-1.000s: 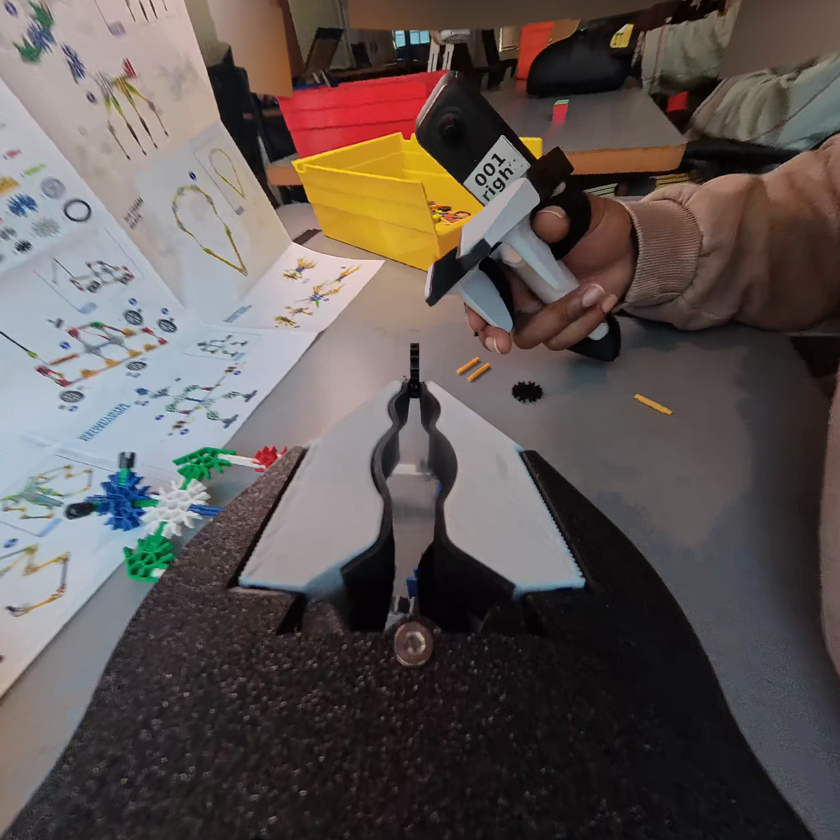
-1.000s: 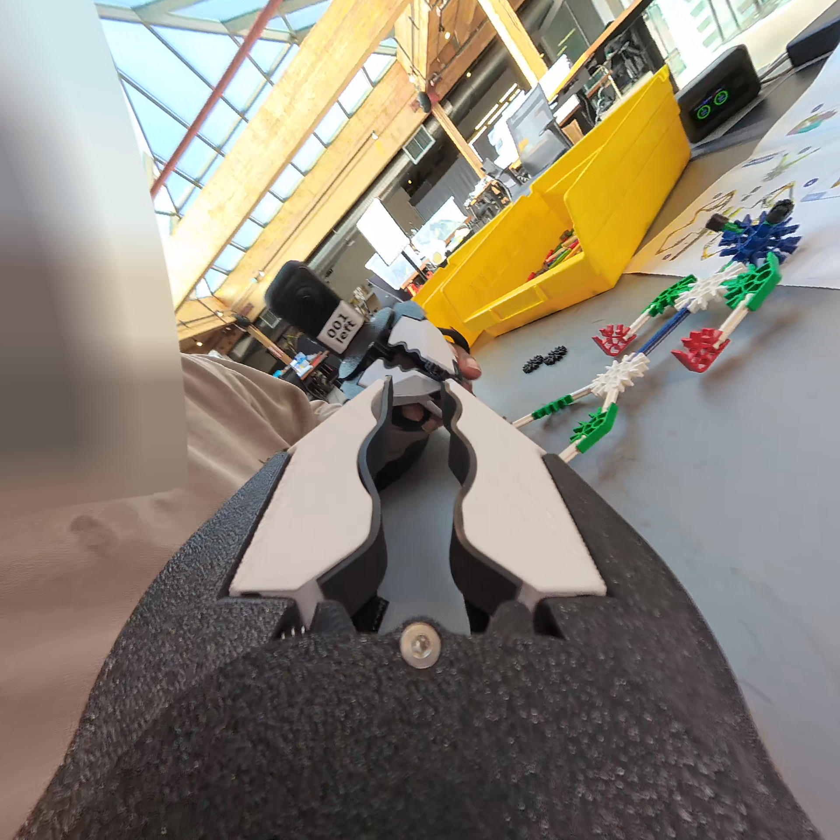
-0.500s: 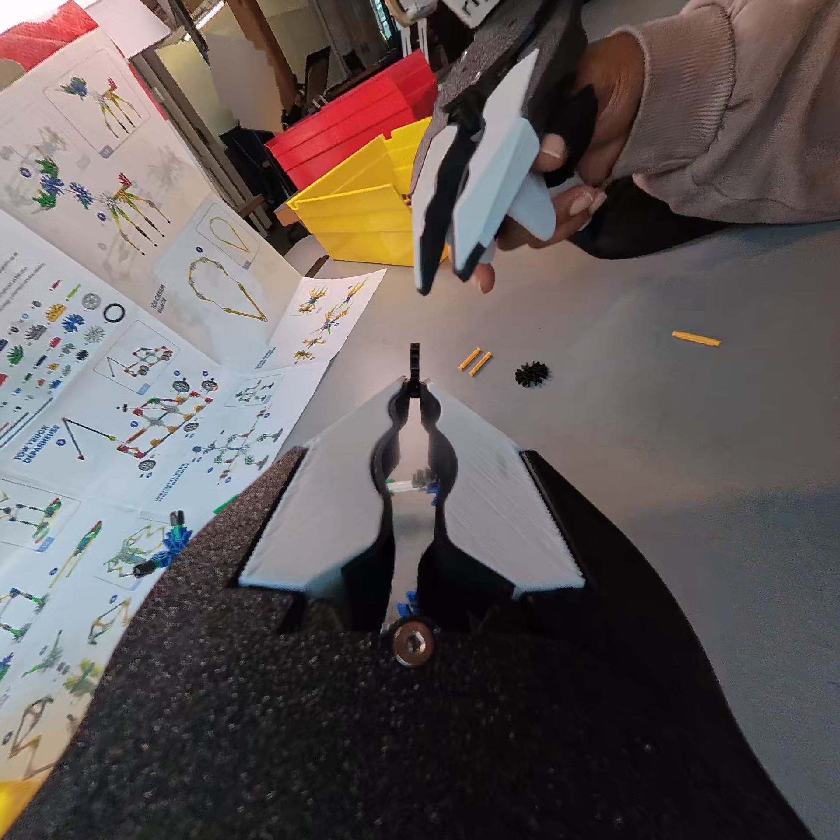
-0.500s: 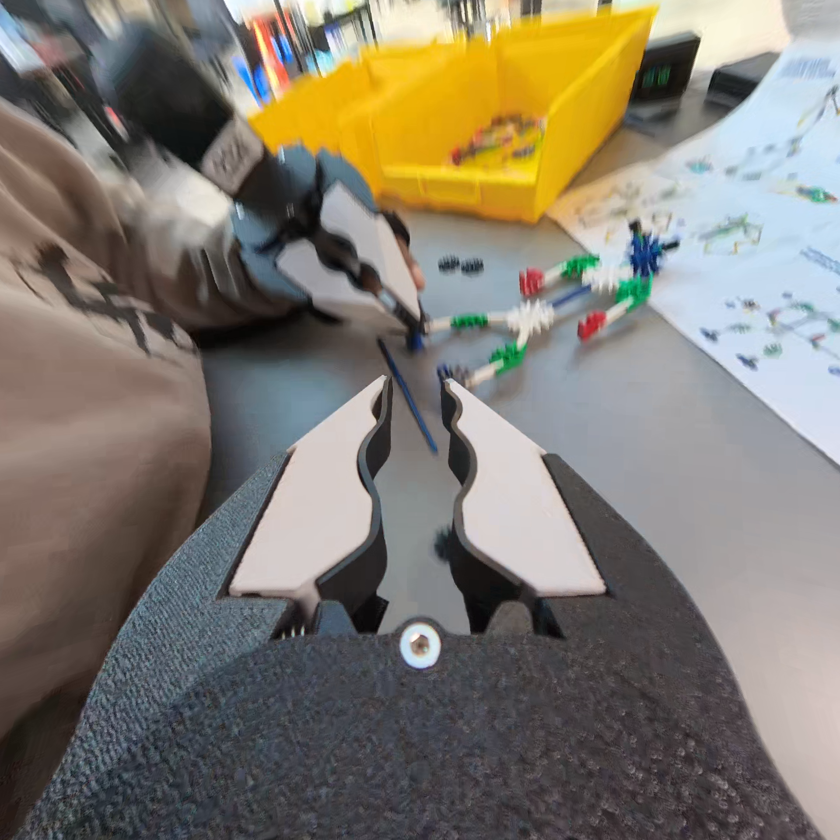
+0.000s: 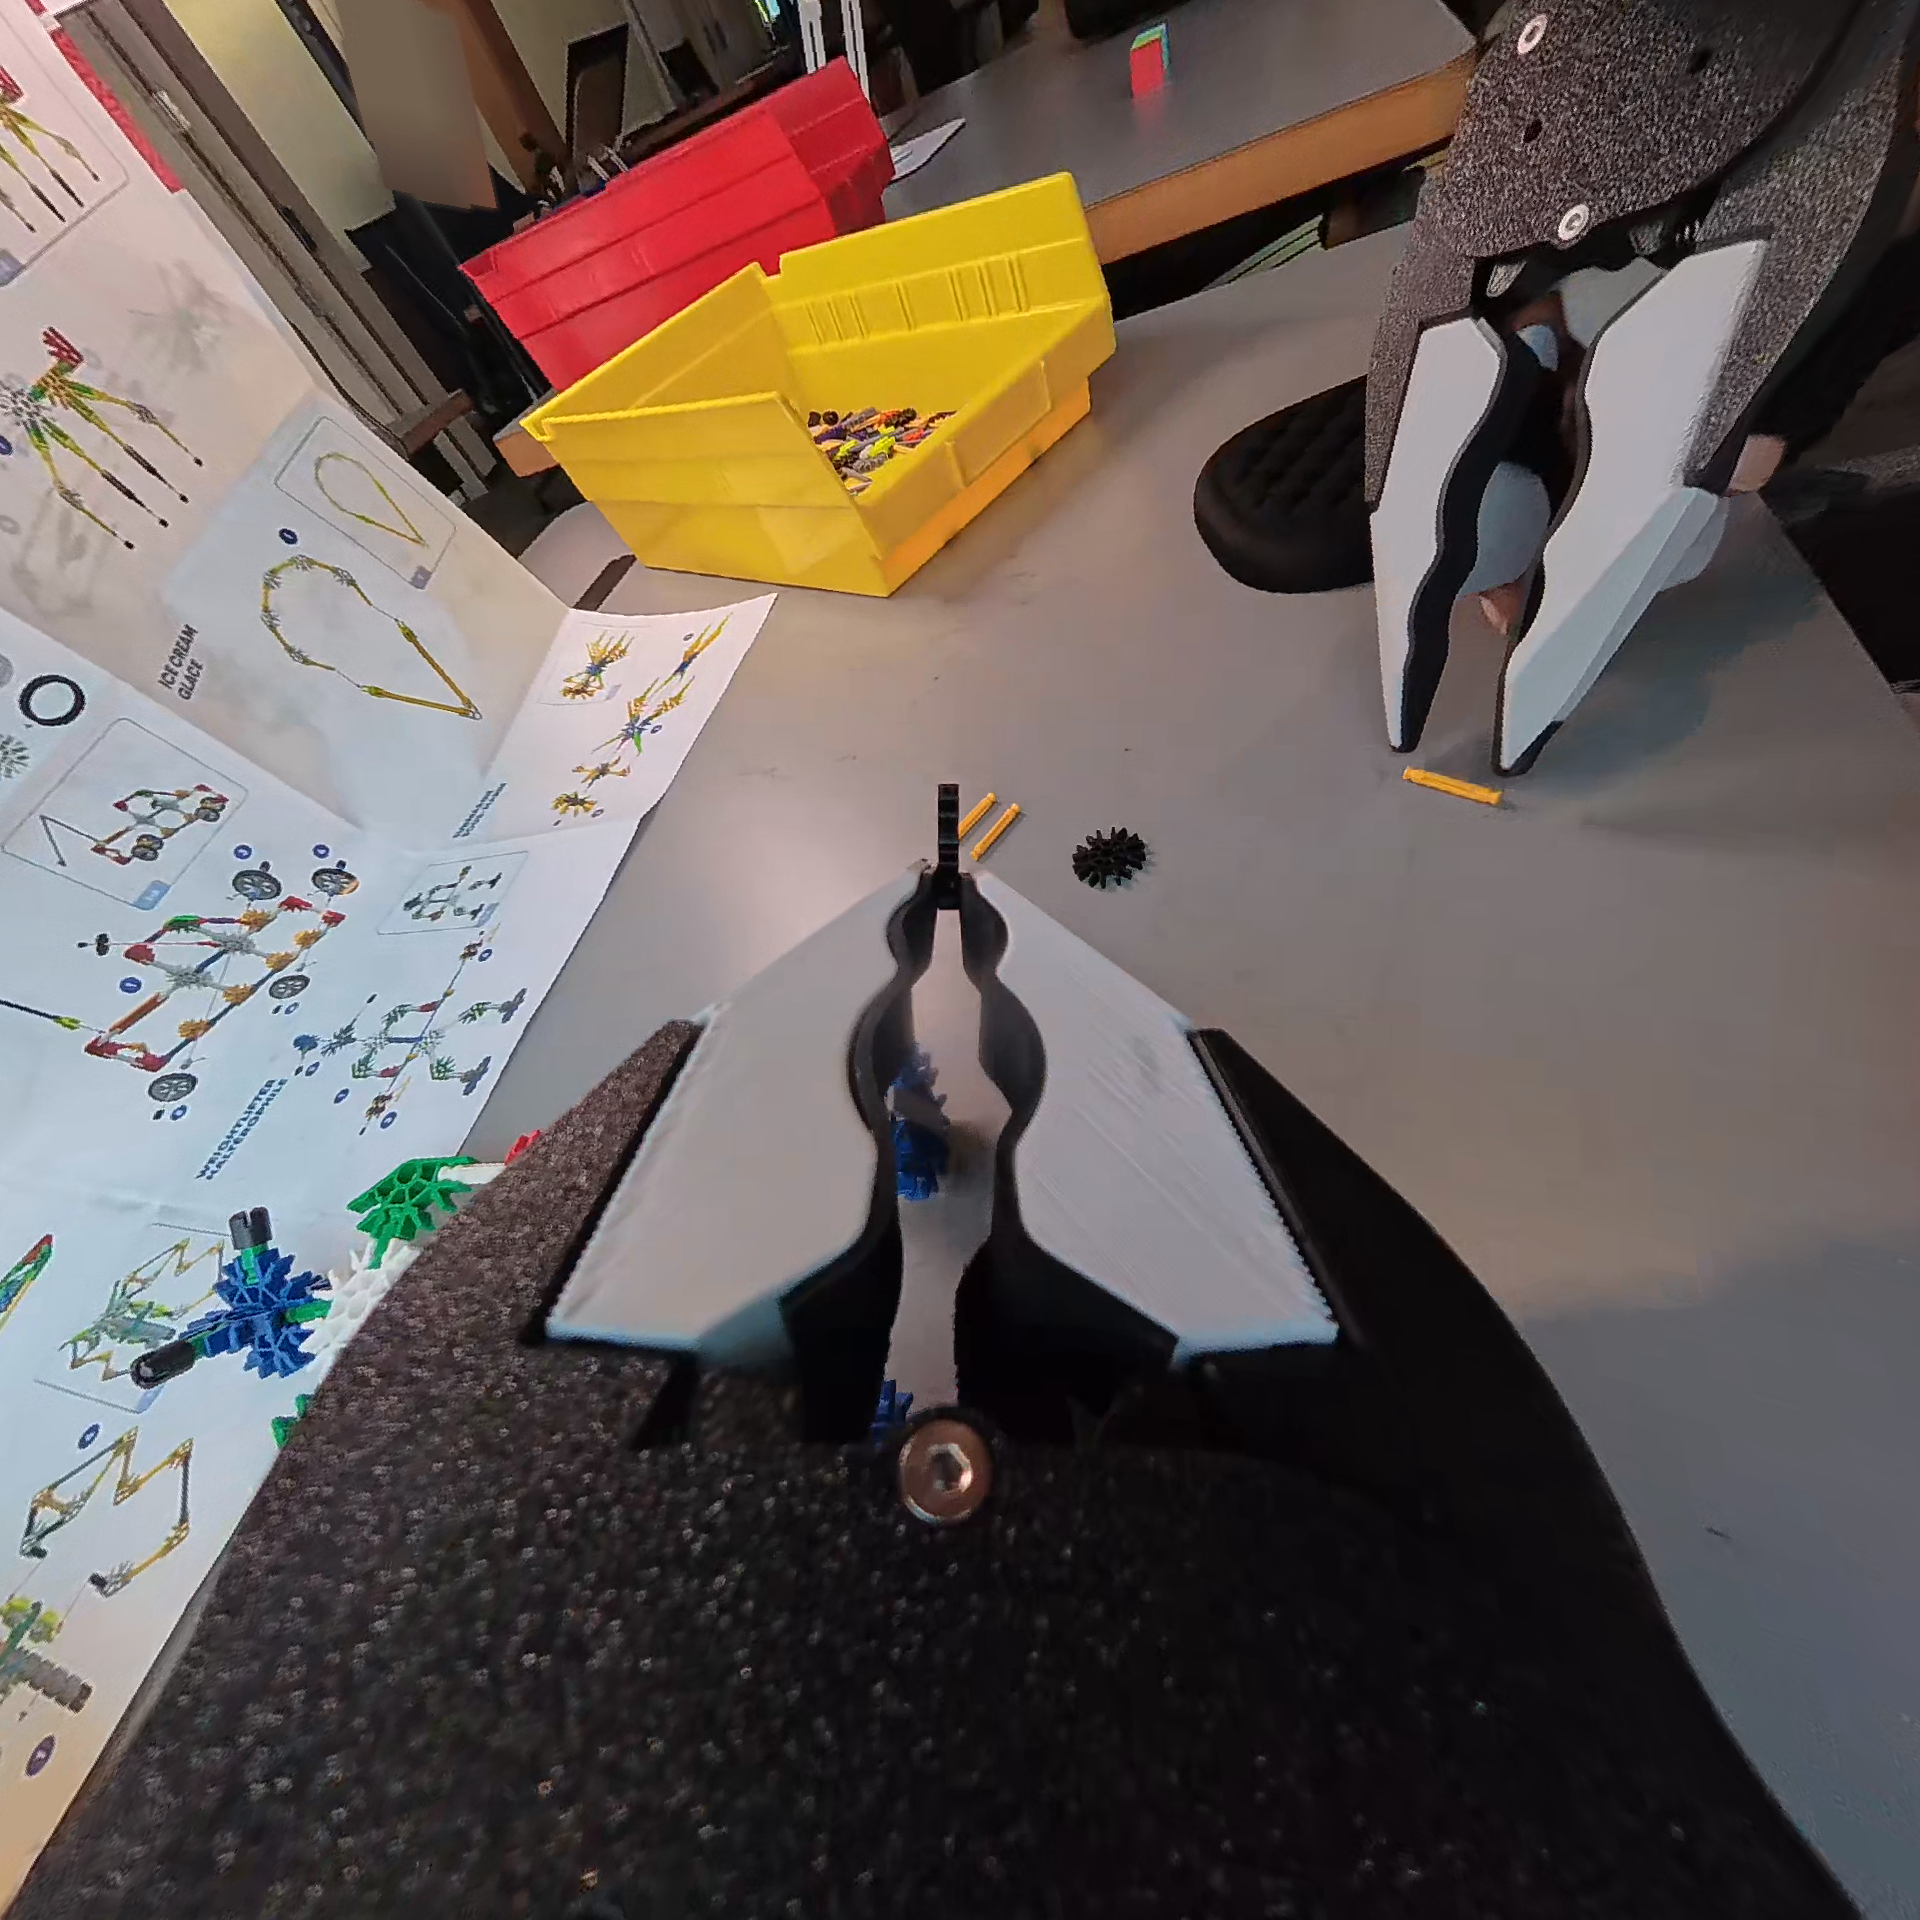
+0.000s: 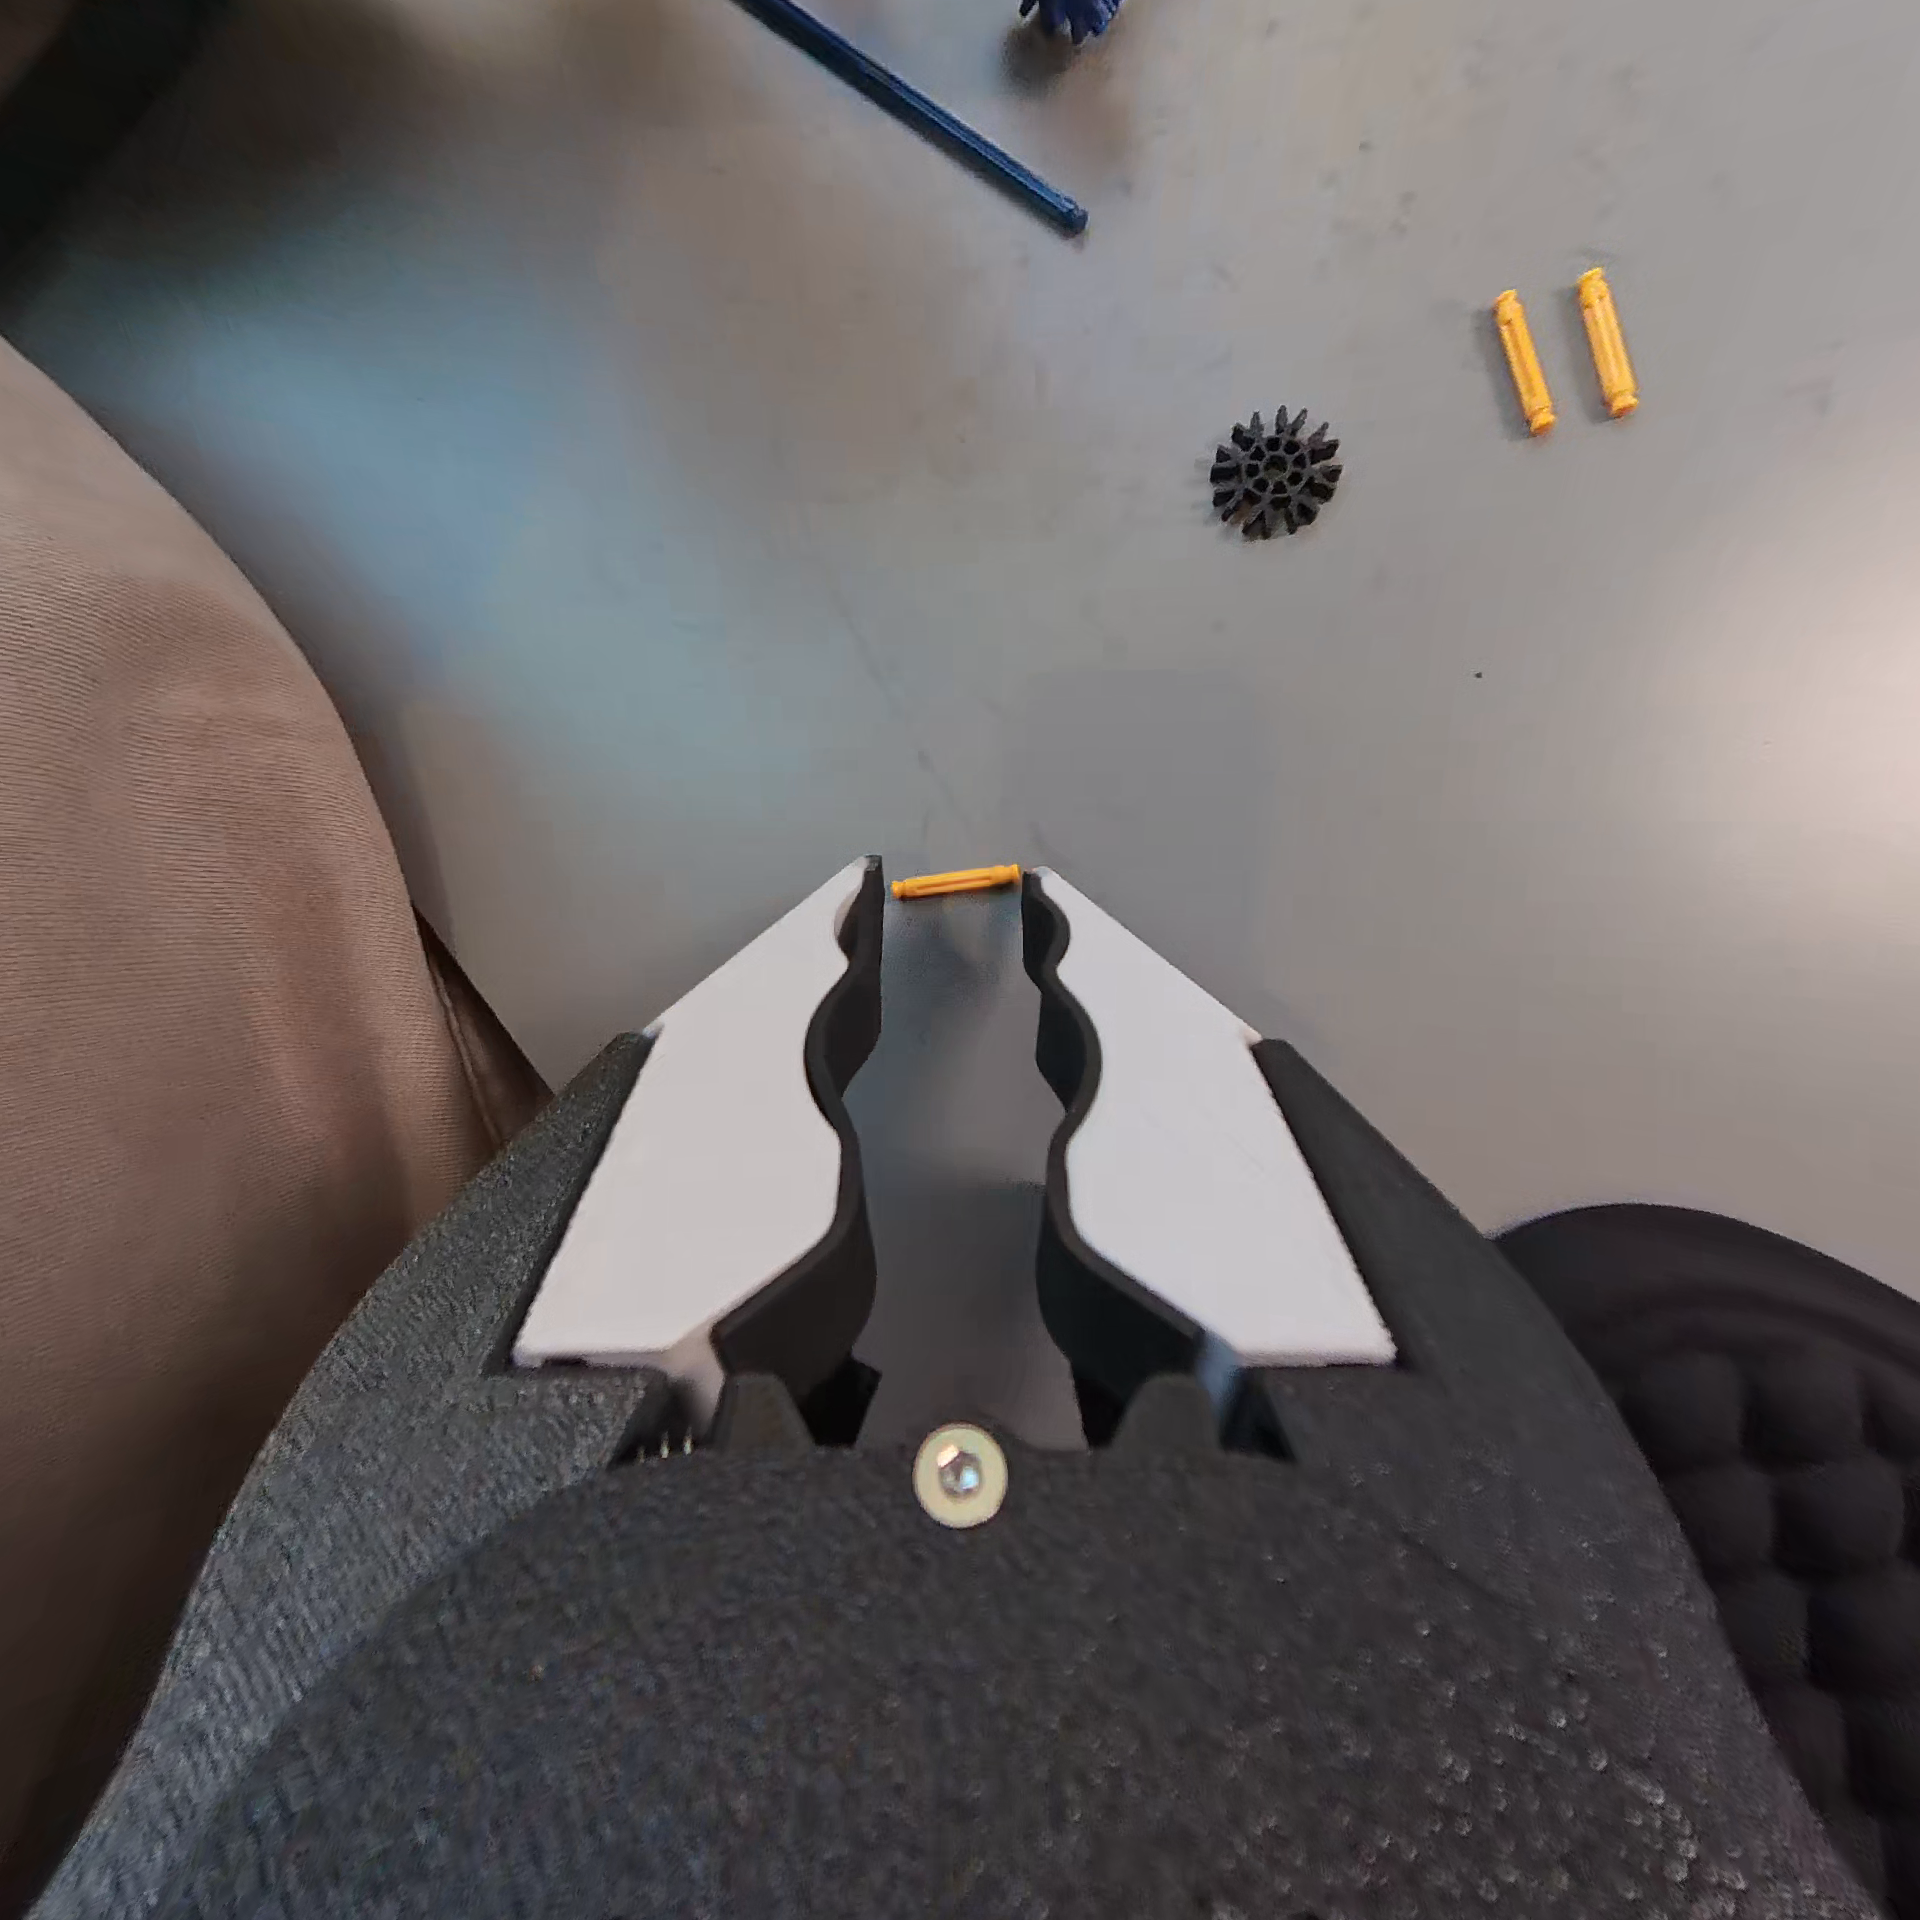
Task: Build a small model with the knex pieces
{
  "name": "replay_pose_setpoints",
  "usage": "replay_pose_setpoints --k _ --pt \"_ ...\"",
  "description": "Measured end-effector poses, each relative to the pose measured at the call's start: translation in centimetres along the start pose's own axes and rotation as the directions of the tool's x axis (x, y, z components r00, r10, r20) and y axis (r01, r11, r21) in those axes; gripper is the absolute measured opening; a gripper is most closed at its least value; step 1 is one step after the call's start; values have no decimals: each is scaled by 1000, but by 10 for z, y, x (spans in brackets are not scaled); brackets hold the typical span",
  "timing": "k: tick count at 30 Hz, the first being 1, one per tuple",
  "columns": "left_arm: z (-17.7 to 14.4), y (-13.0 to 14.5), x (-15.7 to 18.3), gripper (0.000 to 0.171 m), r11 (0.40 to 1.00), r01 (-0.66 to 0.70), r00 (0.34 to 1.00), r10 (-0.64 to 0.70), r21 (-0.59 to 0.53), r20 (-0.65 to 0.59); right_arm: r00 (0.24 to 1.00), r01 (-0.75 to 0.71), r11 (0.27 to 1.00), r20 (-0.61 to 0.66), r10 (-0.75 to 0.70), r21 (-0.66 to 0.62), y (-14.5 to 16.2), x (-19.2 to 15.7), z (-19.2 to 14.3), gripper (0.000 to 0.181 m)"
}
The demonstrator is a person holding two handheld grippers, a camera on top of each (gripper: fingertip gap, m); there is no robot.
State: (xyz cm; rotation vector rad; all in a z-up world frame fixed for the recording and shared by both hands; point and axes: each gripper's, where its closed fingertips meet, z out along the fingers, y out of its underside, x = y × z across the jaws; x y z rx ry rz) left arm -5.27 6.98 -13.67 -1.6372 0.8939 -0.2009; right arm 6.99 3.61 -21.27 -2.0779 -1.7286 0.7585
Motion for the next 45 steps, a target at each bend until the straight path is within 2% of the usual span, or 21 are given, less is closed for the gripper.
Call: replay_pose_setpoints --k 3,7,10,14,16,18,22,26,31,34,37,42,45 --pt "-1 -2 2 2 1000 -6 1000 6 -2 2 999 35 999 -24 -35 -23 -2 -1 6 24" --pt "-1 -1 4 3 1000 -14 1000 14 -11 -3 988 130 990 -76 -134 -63 -2 7 8 10" --pt "0 -1 5 3 1000 -15 1000 15 -12 -7 973 205 977 -99 -211 -63 -4 10 7 17" --pt "0 -2 7 2 1000 -19 1000 19 -12 -4 991 98 994 -90 -103 -56 0 9 -3 18" --pt "0 -3 7 2 998 -53 998 53 -17 14 998 38 997 -55 -42 -66 4 1 -3 21" --pt "0 -4 8 3 993 -114 993 115 -25 35 997 21 998 -74 -25 -54 4 -1 3 21" --pt "4 -2 17 2 950 -306 949 309 -64 61 989 35 999 -142 -39 -34 0 10 6 4" --pt "11 4 32 3 899 -424 902 430 -106 35 985 84 995 -146 -92 -56 1 12 6 2" --pt "15 3 42 2 860 -500 862 505 -105 34 959 234 972 -159 -235 -26 -2 12 6 2" --pt "15 1 44 2 835 -541 835 547 -105 49 963 232 972 -144 -226 25 -4 14 5 2" --pt "15 -2 46 2 809 -578 808 586 -103 68 964 230 973 -143 -225 17 0 13 3 15" --pt "17 -3 51 2 774 -624 772 632 -102 73 970 204 979 -132 -203 -7 6 10 2 12" --pt "17 -4 52 2 768 -633 764 640 -102 77 977 188 982 -103 -186 8 5 8 2 3"
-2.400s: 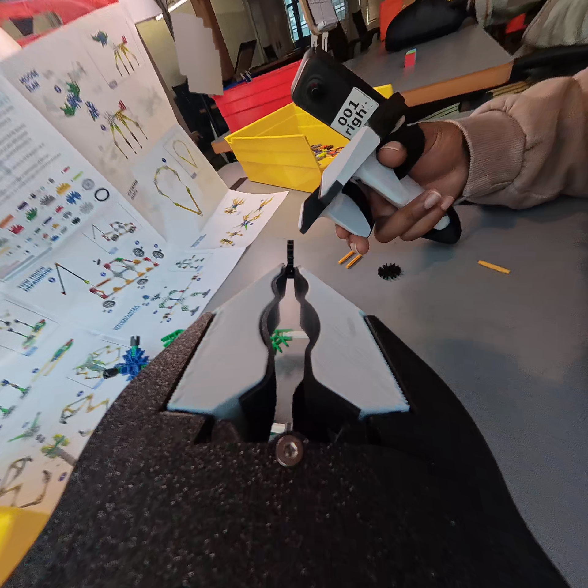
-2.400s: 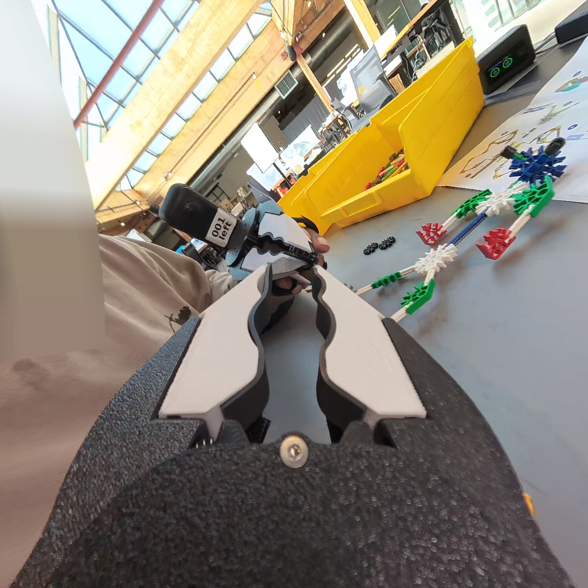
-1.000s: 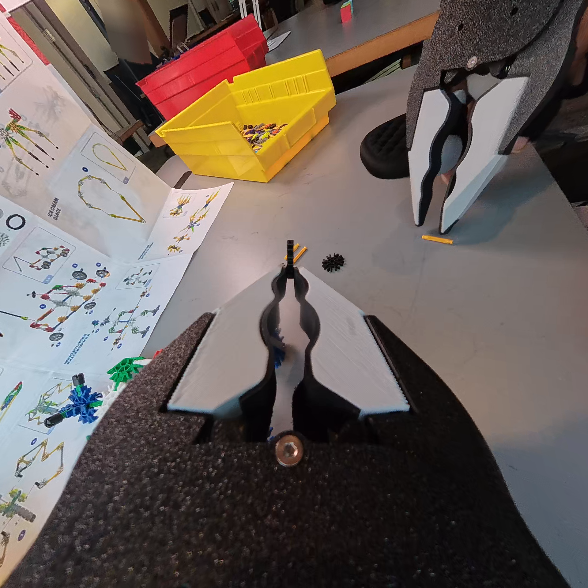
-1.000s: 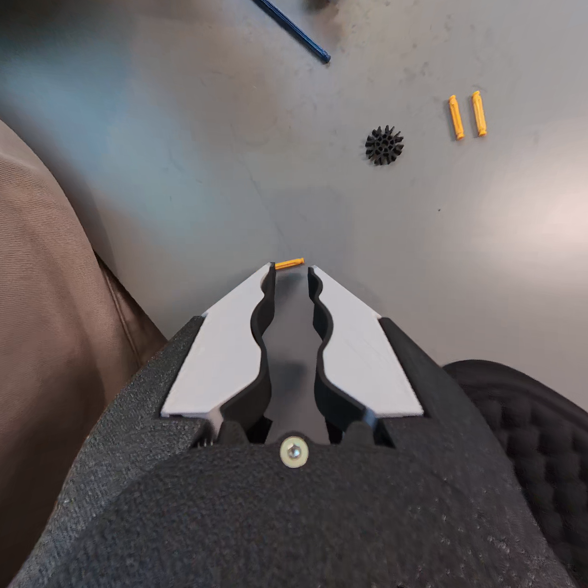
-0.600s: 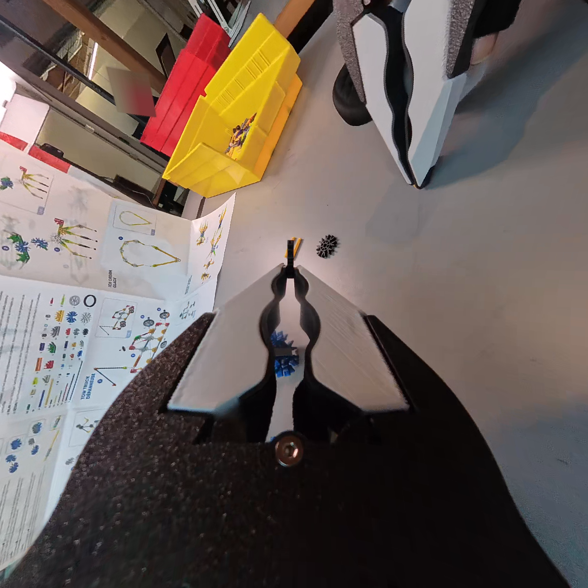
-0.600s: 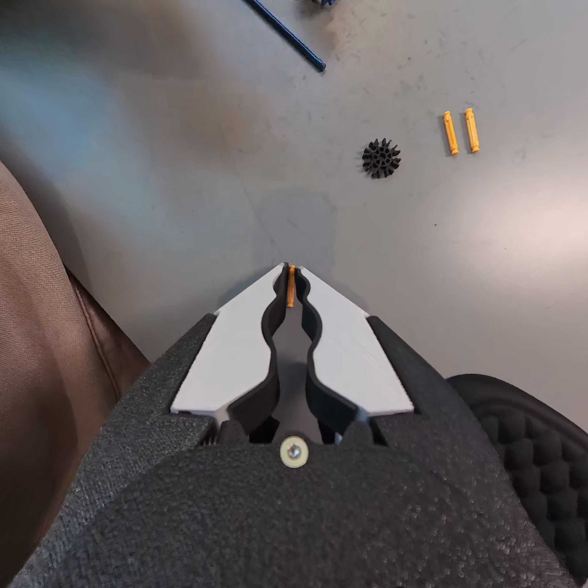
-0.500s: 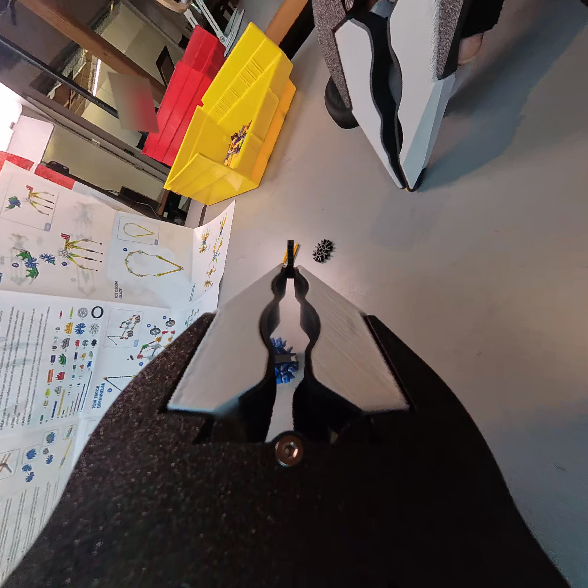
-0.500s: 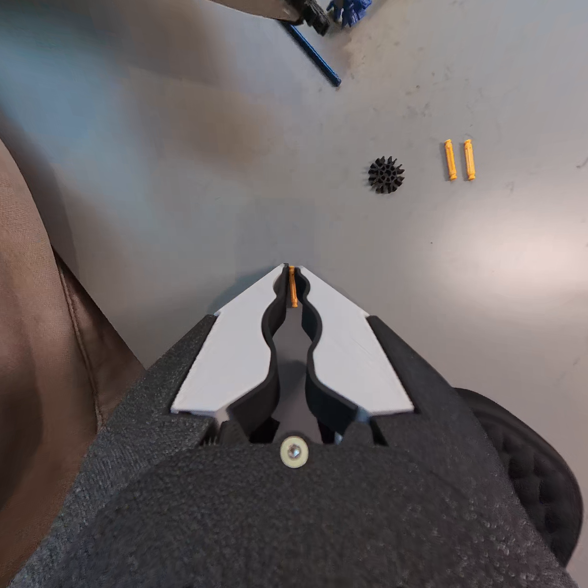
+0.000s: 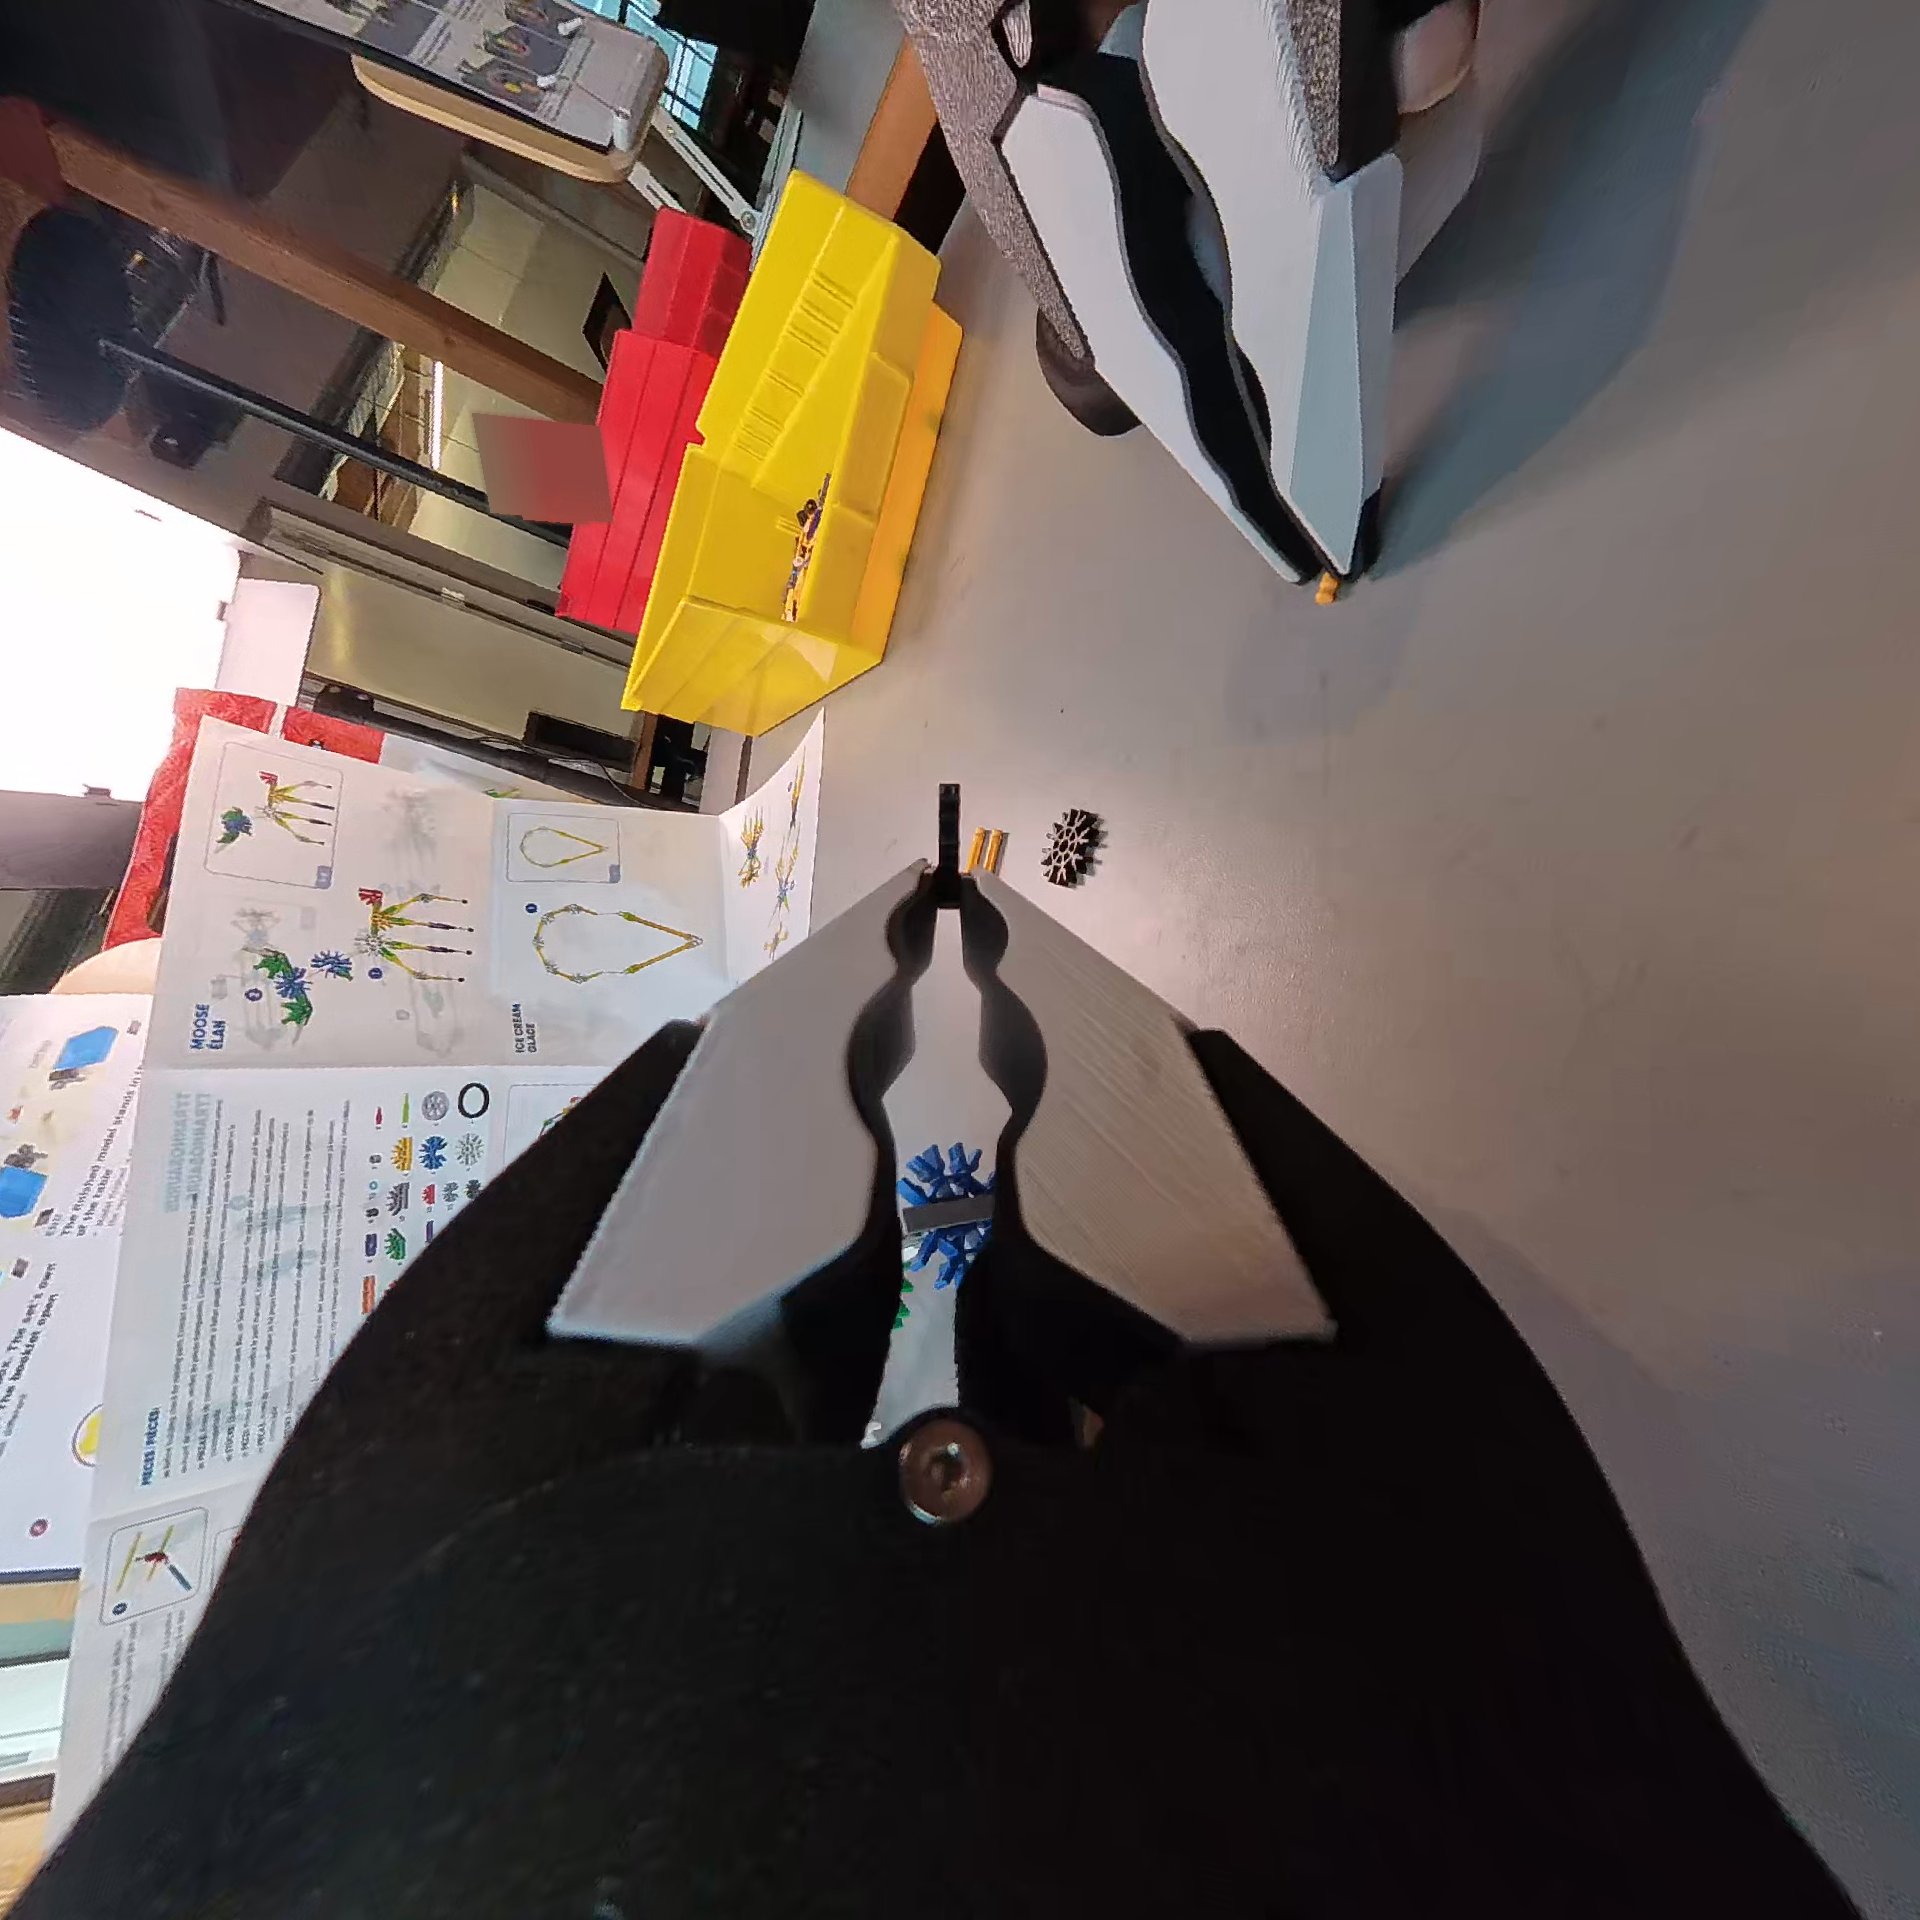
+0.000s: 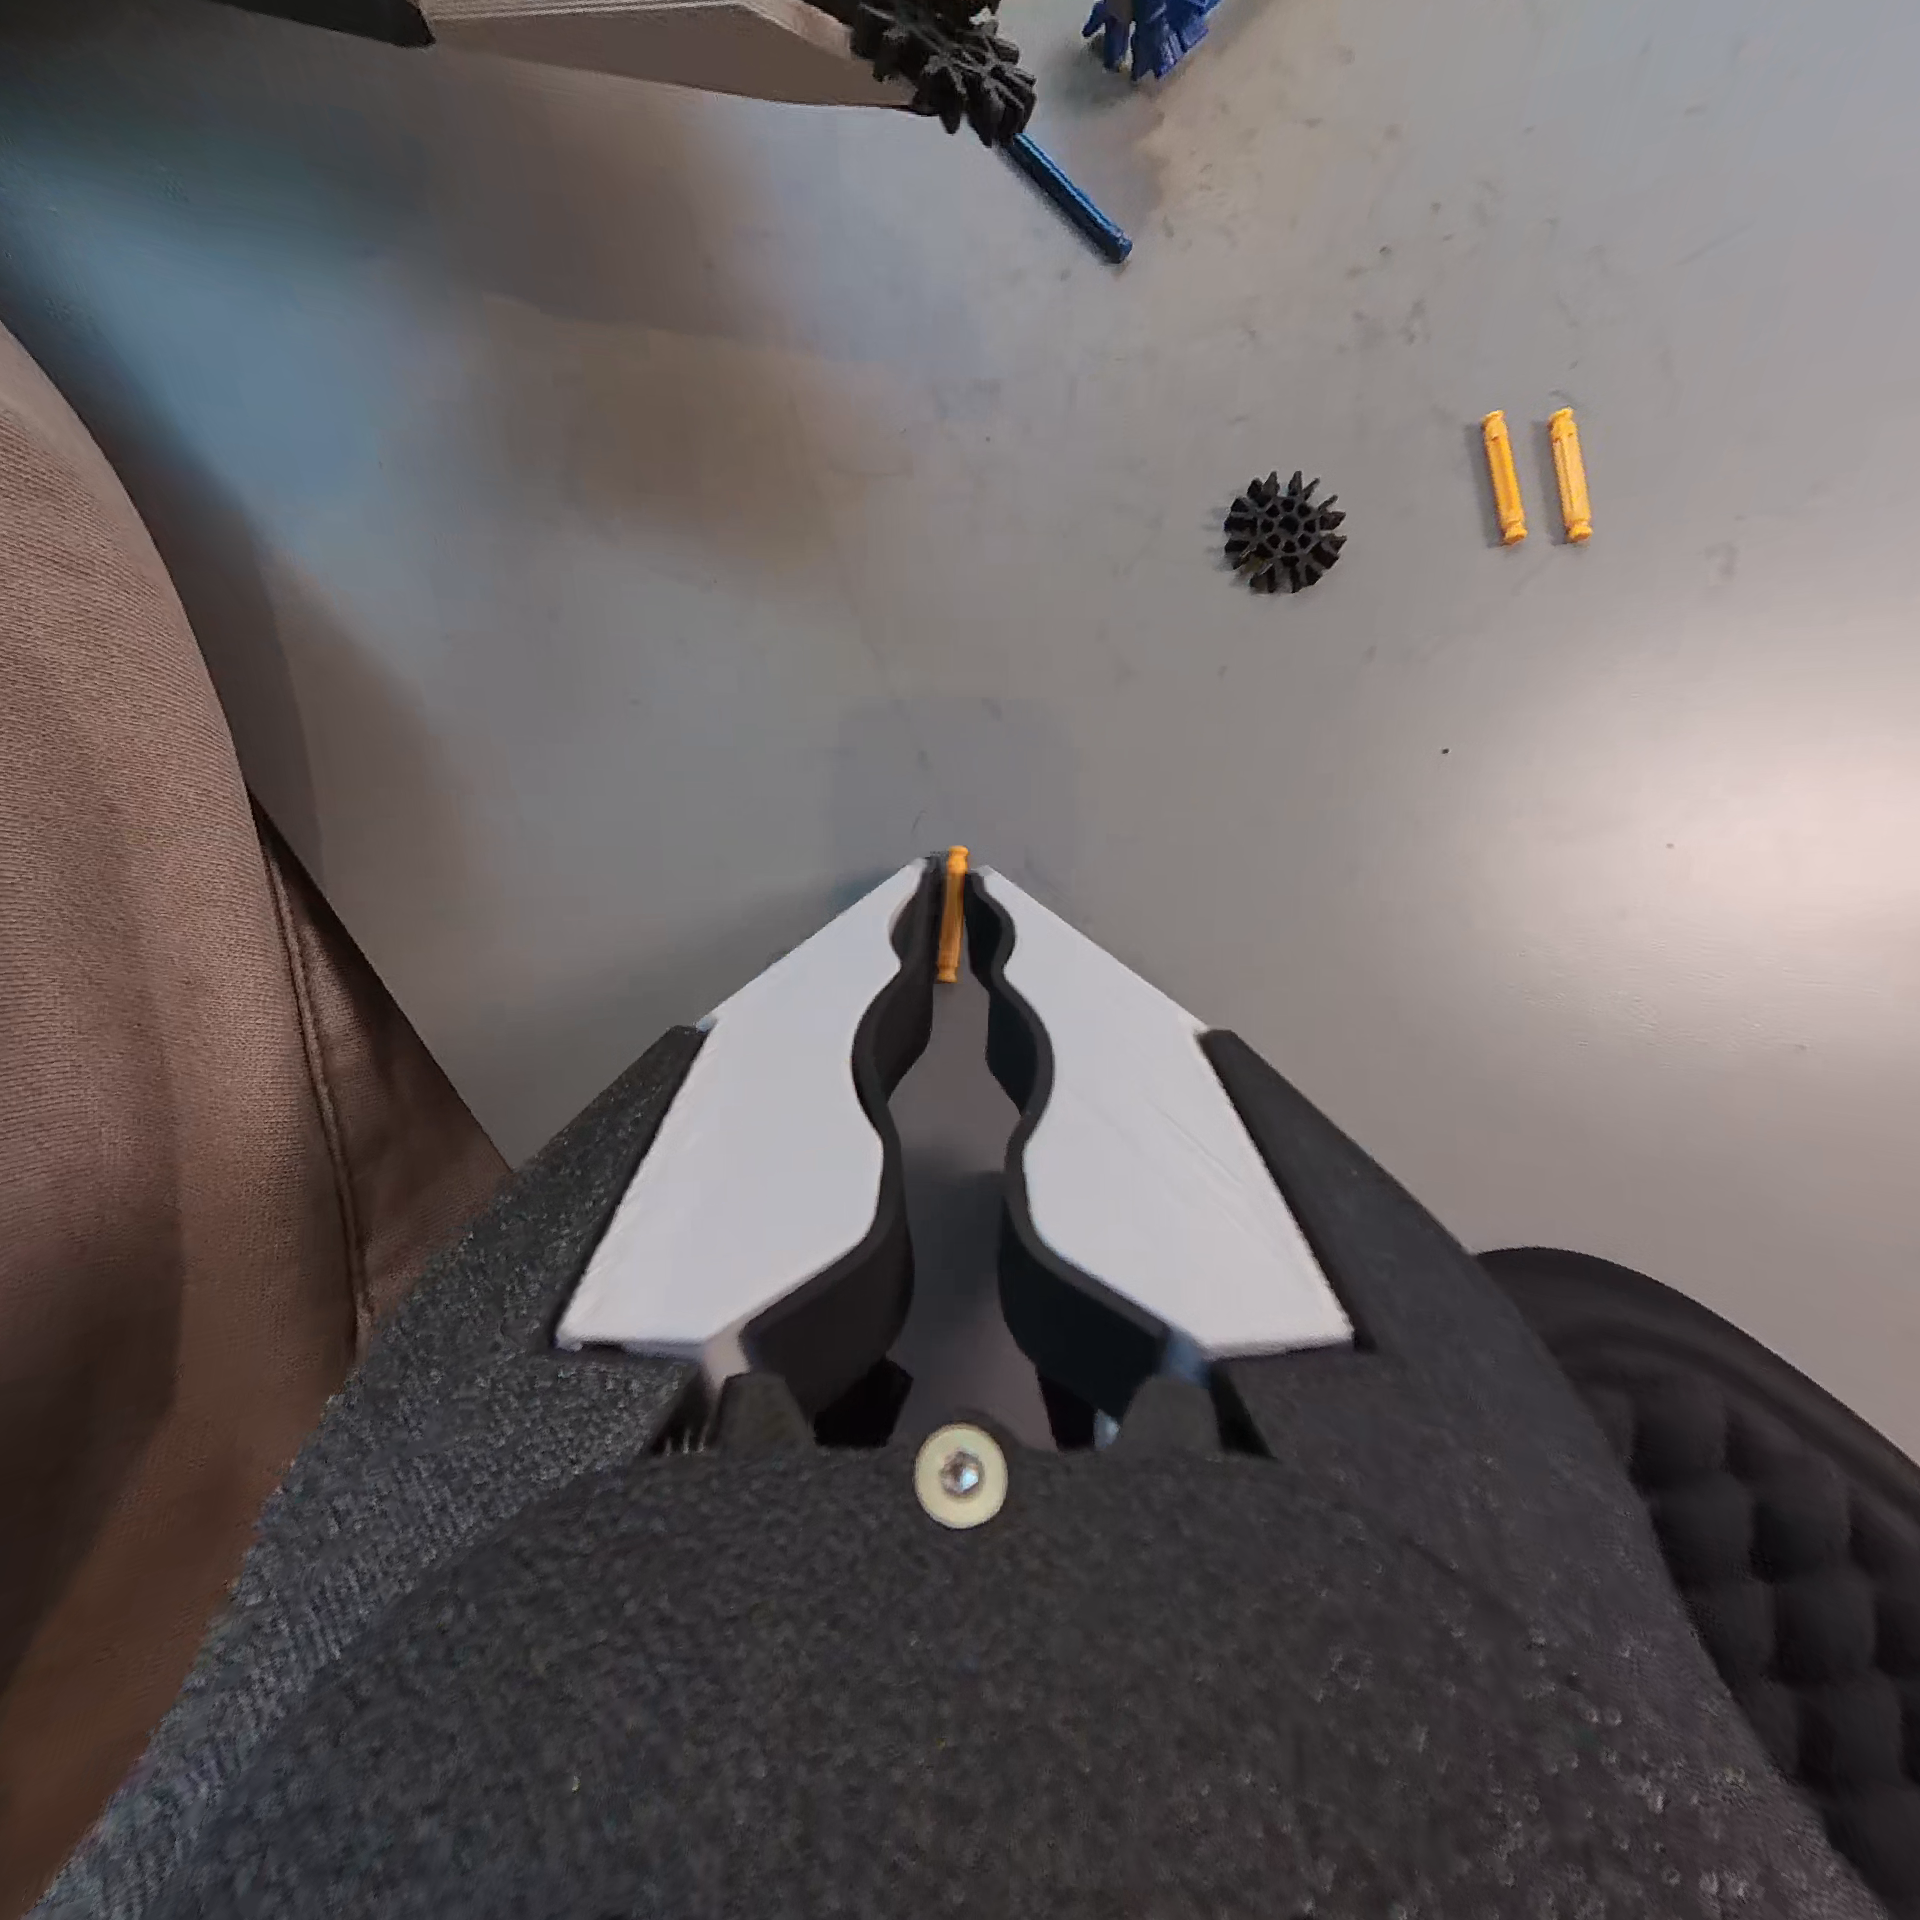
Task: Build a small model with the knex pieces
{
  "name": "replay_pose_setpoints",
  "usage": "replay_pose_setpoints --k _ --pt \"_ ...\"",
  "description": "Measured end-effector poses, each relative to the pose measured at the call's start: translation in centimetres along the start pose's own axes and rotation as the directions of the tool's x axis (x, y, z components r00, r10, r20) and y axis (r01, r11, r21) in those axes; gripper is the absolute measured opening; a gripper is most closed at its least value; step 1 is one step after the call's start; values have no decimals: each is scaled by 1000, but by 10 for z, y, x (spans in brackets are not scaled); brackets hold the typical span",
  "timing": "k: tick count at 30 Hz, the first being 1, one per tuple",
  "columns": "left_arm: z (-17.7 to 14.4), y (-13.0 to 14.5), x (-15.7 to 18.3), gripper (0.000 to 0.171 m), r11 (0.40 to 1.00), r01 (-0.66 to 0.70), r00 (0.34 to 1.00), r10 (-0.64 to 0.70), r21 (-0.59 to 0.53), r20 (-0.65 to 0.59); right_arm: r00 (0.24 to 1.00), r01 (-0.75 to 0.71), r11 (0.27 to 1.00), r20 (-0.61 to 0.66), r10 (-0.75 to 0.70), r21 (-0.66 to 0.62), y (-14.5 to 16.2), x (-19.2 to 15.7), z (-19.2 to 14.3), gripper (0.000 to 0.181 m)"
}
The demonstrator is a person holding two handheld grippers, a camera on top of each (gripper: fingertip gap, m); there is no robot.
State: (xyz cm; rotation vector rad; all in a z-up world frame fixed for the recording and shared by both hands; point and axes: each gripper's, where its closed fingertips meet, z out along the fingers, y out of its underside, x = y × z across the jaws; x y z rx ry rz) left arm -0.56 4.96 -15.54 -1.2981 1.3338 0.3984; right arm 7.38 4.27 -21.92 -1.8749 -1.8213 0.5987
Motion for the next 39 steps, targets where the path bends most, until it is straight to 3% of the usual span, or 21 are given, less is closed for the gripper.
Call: replay_pose_setpoints --k 9,12,15,19,22,27,32,39 --pt "3 3 7 2 999 -37 999 37 -10 -19 998 -26 996 56 21 82 -13 4 -1 1" --pt "4 4 8 2 999 -43 999 43 -17 -22 996 -53 975 82 36 214 -39 9 -8 1" --pt "4 3 6 2 1000 -19 1000 19 -7 -13 986 -109 911 157 50 399 -77 7 -23 1" --pt "-2 -7 -9 2 989 131 991 -132 70 7 956 -242 804 273 103 543 -111 6 -34 1" --pt "-9 -11 -23 2 964 236 970 -240 122 21 909 -362 740 391 145 567 -122 4 -37 1" --pt "-13 -13 -31 2 949 278 958 -285 150 31 822 -512 654 539 184 557 -131 -1 -42 1" --pt "-14 -12 -31 2 936 316 947 -321 154 11 763 -588 614 614 205 526 -134 -5 -42 1" --pt "-14 -11 -37 2 862 475 879 -475 175 -44 770 -594 584 602 212 554 -141 -2 -44 1"
